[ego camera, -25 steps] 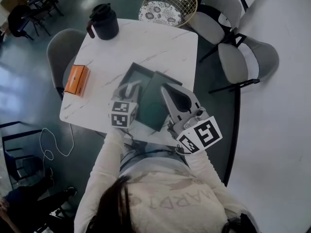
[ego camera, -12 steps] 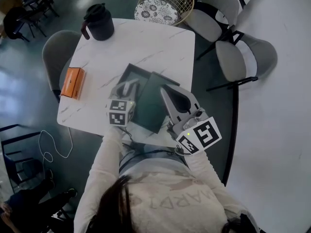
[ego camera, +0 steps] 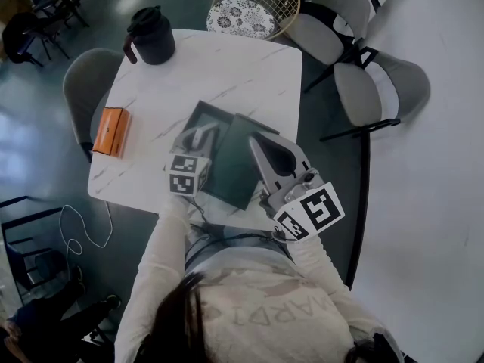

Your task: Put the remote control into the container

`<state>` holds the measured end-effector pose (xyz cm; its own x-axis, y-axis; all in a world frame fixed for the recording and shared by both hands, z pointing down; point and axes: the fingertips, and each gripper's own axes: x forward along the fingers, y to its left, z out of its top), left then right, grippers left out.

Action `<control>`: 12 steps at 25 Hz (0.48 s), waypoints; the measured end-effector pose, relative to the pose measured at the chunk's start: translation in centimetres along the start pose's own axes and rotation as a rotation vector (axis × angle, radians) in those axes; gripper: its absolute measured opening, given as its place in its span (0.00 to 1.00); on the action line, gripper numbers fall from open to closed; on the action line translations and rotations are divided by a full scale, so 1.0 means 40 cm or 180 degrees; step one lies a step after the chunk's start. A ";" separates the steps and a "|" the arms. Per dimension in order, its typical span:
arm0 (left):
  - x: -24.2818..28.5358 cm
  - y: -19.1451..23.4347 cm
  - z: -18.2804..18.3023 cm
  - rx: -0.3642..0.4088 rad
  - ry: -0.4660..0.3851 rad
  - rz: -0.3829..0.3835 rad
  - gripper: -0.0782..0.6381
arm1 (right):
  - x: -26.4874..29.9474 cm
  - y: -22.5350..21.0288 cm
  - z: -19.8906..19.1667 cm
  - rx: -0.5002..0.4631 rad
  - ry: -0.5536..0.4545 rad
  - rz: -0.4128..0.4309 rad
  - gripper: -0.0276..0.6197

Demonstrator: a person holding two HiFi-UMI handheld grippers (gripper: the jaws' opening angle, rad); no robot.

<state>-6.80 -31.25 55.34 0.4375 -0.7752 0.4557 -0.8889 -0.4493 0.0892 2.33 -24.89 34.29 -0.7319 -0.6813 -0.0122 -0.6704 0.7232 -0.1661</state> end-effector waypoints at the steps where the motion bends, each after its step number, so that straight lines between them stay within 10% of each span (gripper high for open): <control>1: -0.001 -0.001 0.001 0.0022 0.0025 -0.0009 0.23 | 0.002 0.002 0.001 0.0000 0.0001 0.0003 0.07; 12: -0.019 -0.010 -0.021 0.0059 0.0478 -0.0140 0.23 | 0.022 0.027 0.006 0.0002 -0.0020 0.0062 0.07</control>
<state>-6.89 -30.09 55.69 0.4495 -0.6802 0.5791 -0.8661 -0.4905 0.0961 0.99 -24.74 33.85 -0.7441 -0.6678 -0.0217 -0.6559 0.7363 -0.1664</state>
